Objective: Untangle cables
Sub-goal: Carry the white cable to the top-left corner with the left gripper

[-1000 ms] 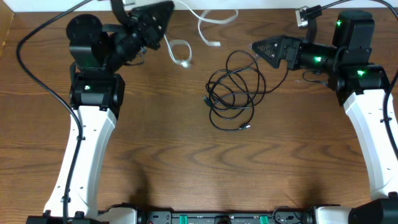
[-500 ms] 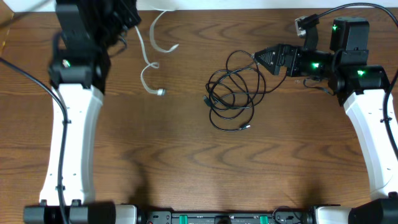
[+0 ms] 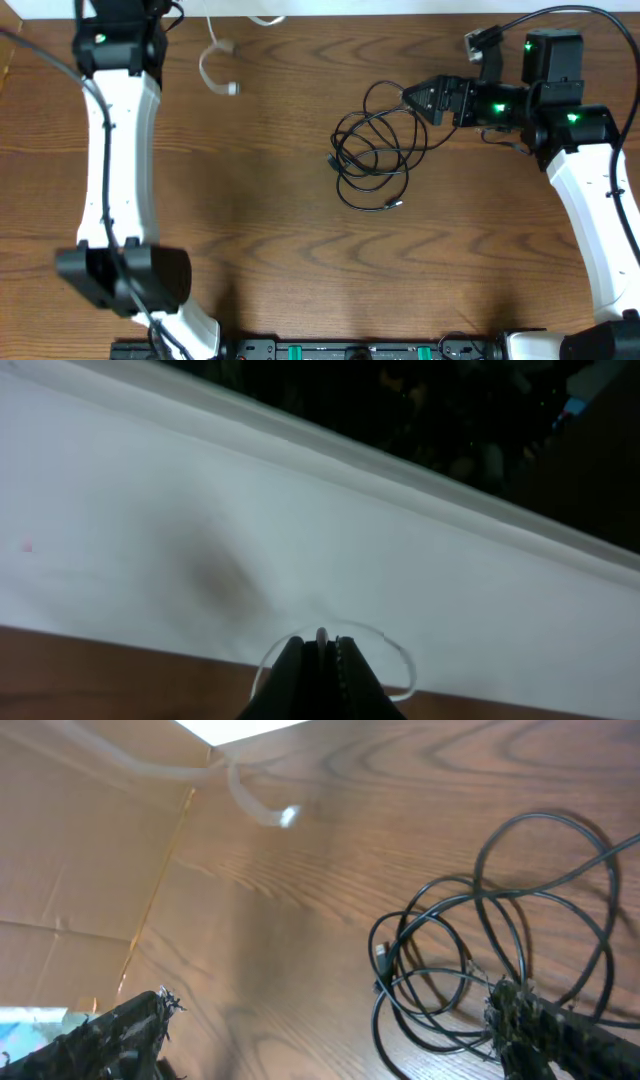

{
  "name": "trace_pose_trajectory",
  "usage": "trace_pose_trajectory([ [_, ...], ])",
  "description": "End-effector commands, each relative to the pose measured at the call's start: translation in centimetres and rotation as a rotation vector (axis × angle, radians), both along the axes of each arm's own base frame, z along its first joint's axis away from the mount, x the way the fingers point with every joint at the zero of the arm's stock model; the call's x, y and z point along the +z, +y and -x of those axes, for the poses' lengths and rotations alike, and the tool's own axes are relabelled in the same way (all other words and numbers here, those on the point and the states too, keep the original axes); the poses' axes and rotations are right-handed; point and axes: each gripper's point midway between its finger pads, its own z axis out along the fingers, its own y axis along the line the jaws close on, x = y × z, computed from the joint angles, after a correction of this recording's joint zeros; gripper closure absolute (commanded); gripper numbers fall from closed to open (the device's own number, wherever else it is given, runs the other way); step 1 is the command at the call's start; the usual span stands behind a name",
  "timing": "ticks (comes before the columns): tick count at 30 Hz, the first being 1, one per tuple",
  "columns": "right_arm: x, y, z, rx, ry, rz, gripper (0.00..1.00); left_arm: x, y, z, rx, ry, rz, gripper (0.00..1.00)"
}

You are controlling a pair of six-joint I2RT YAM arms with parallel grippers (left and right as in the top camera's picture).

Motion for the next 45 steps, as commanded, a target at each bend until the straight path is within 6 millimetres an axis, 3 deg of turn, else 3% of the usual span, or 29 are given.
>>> trace_pose_trajectory([
  [1, 0.7, 0.6, 0.5, 0.029, -0.035, 0.009, 0.01, -1.1, 0.1, -1.7, 0.013, 0.005, 0.065, 0.93],
  [9, 0.6, 0.8, 0.6, 0.042, -0.043, 0.017, 0.01, -6.3, -0.1, -5.2, -0.037, 0.028, -0.010, 0.93],
  [13, 0.5, 0.8, 0.7, 0.056, -0.057, 0.032, 0.01, -10.0, 2.5, -6.6, 0.027, 0.078, -0.104, 0.93],
  [19, 0.4, 0.8, 0.8, 0.056, -0.049, 0.031, 0.01, -15.0, 9.1, -8.2, 0.132, 0.132, -0.240, 0.93],
  [22, 0.0, 0.7, 1.2, 0.057, -0.019, 0.034, 0.01, -16.6, 13.9, -8.7, 0.231, 0.135, -0.309, 0.93],
  [25, -0.6, 0.7, 1.8, 0.057, 0.024, 0.038, 0.01, -16.6, 19.5, -8.6, 0.338, 0.102, -0.399, 0.93],
  [30, -1.3, 0.6, 2.7, 0.059, 0.080, 0.042, 0.01, -14.1, 27.5, -6.9, 0.506, 0.035, -0.558, 0.91],
  [31, -1.4, 0.6, 2.7, 0.059, 0.084, 0.042, 0.01, -13.8, 28.8, -6.4, 0.531, 0.032, -0.585, 0.78],
  [32, -1.4, 0.6, 2.8, 0.059, 0.087, 0.043, 0.01, -13.7, 30.0, -5.9, 0.555, 0.037, -0.596, 0.28],
  [33, -1.4, 0.6, 2.8, 0.059, 0.088, 0.042, 0.01, -13.7, 31.0, -5.4, 0.572, 0.043, -0.598, 0.05],
  [36, -1.3, 0.7, 2.8, 0.061, 0.085, 0.041, 0.01, -14.4, 33.4, -4.1, 0.601, 0.084, -0.592, 0.04],
  [38, -1.3, 0.8, 2.8, 0.062, 0.083, 0.040, 0.01, -15.3, 33.9, -3.6, 0.596, 0.120, -0.581, 0.04],
  [43, -1.3, 0.8, 2.8, 0.053, 0.098, 0.033, 0.01, -17.9, 34.0, -2.7, 0.605, 0.211, -0.458, 0.04],
  [45, -1.3, 0.9, 2.9, 0.056, 0.098, 0.033, 0.01, -19.5, 33.2, -2.5, 0.581, 0.260, -0.379, 0.04],
])
